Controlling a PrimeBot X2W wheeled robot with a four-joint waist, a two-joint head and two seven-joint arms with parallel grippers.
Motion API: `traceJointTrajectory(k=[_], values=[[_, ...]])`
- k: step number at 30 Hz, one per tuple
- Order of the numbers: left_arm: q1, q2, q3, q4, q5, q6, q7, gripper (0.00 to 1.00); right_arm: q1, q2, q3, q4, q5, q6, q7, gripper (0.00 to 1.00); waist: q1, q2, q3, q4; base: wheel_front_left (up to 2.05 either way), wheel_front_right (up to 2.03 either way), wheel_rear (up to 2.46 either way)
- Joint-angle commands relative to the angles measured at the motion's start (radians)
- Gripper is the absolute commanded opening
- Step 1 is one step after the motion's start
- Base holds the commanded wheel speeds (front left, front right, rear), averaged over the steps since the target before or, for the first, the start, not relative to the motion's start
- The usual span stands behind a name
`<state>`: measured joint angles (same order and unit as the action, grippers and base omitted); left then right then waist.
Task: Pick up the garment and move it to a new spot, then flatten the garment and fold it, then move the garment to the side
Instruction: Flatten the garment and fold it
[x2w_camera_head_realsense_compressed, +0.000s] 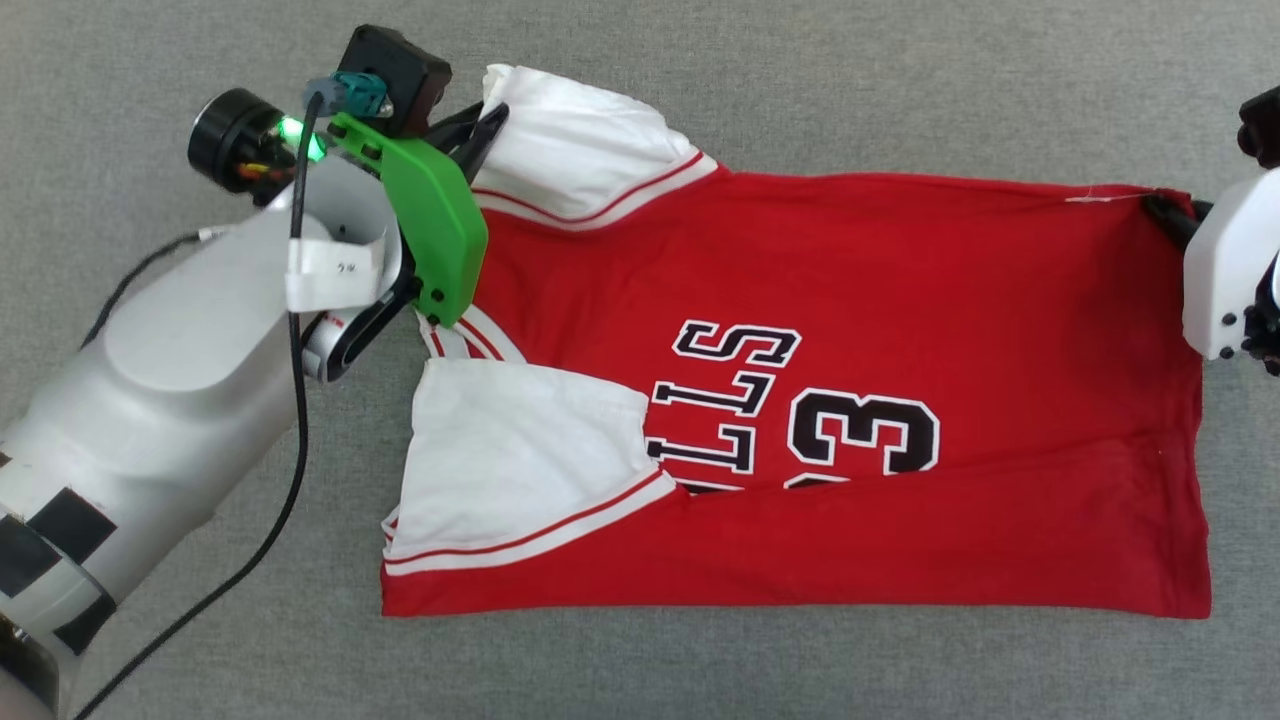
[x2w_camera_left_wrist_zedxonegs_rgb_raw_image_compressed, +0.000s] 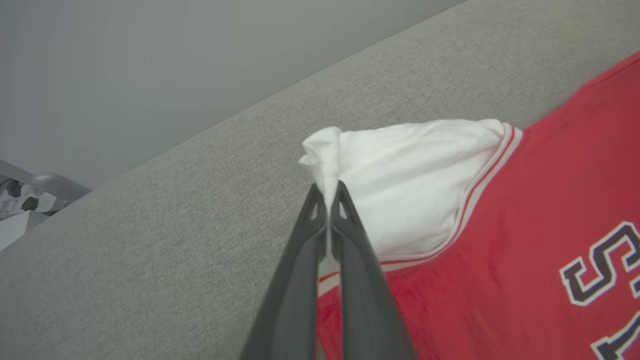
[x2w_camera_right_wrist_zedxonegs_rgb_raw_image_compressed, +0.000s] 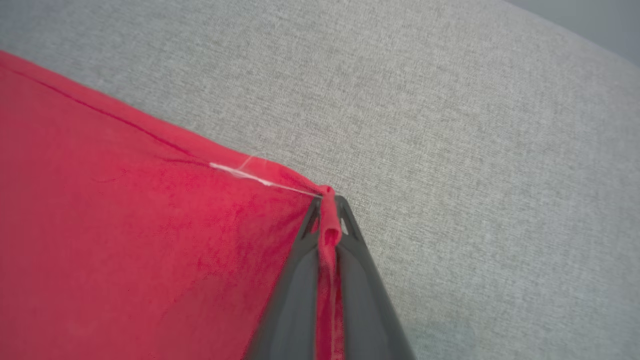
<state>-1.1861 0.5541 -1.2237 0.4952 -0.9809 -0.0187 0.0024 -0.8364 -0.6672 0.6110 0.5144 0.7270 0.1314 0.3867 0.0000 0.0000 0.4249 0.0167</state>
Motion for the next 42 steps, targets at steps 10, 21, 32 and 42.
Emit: traceJointTrajectory(k=[10,21,32,42], values=[[0.206,0.041,-0.002,-0.039,-0.049,0.067,-0.081,0.00,0.227,-0.034,0.006,-0.104,0.056,-0.001,-0.174,0.00,0.0000,0.0000,-0.200,-0.017,0.00,0.00,0.00],[0.493,0.132,-0.029,-0.231,-0.093,0.190,-0.106,0.00,0.507,-0.044,-0.097,-0.215,0.030,-0.001,-0.217,0.00,0.0000,0.0000,-0.278,-0.009,0.00,0.00,0.00],[0.633,0.114,-0.043,-0.227,-0.104,0.220,-0.112,0.00,0.754,0.004,-0.260,-0.322,0.008,-0.001,-0.158,0.00,0.0000,0.0000,-0.267,0.003,0.00,0.00,0.00],[0.630,0.080,-0.022,-0.165,-0.064,0.255,-0.200,1.00,0.798,0.073,-0.354,-0.389,0.035,-0.001,-0.102,1.00,0.0000,0.0000,-0.278,0.009,0.00,0.00,0.00]])
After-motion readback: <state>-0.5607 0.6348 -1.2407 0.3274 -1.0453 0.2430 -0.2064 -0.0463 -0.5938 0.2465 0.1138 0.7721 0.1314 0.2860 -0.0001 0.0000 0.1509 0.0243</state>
